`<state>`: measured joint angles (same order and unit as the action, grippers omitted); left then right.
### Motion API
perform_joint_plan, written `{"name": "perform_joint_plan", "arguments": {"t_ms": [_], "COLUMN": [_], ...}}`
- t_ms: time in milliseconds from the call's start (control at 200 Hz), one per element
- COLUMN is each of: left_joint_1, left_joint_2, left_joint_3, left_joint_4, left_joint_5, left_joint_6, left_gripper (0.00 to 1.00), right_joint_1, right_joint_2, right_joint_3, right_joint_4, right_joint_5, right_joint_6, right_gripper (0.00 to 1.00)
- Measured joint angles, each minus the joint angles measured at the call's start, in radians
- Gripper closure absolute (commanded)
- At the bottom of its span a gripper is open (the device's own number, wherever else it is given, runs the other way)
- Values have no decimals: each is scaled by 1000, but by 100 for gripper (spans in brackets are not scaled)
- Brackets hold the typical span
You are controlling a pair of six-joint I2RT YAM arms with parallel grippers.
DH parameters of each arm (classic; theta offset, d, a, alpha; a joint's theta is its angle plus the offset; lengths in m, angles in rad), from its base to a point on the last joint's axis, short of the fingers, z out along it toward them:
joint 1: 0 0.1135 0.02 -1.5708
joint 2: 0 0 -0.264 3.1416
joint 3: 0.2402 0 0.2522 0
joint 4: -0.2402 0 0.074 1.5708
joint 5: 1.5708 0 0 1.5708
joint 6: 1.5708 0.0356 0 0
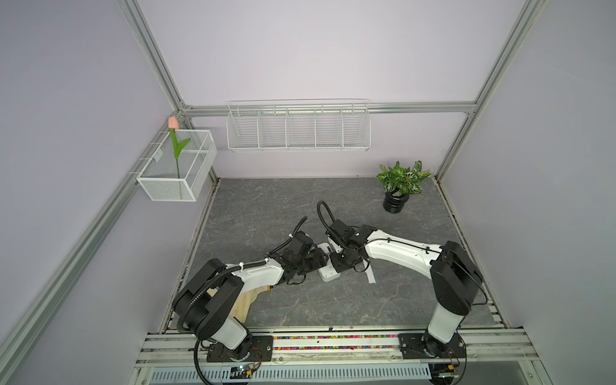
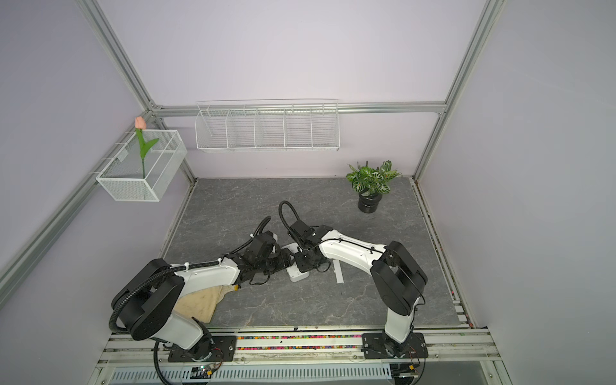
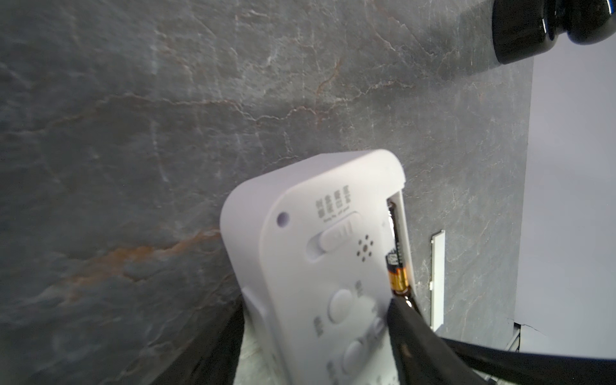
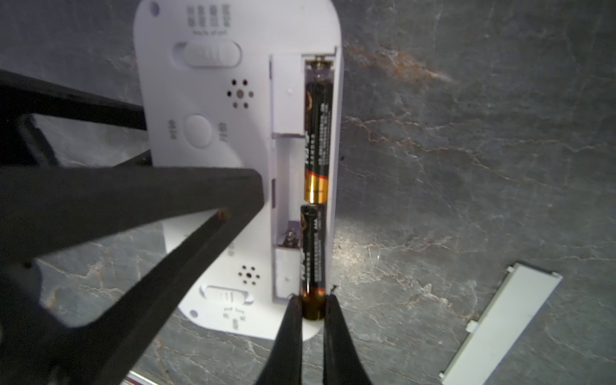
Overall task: Insert the battery into the alarm
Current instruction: Install the battery in the alarm.
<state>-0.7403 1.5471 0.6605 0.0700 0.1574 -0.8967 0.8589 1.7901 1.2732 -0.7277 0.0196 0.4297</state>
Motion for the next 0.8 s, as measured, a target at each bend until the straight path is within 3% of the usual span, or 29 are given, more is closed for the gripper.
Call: {"name": "perform_joint_plan", "arguments": {"t_ms": [265,440,800], "left_joint_1": [0,0,0], "left_joint_2": [11,16,18], "left_joint_3": [7,12,16], "left_joint_4": [3,3,-1], "left_joint_5": [19,23,20], "left_joint_6": [-8,-8,-8], "left_gripper": [29,29,29], "right_joint_1": [-6,-6,-6], "right_joint_2": [0,0,-1], "right_joint_3": [0,-6,-10], "right_joint_4": [0,18,29], "right_joint_5": [-16,-28,-35], "right_joint_6": [-17,-24,-27], "right_gripper": [82,71,68]}}
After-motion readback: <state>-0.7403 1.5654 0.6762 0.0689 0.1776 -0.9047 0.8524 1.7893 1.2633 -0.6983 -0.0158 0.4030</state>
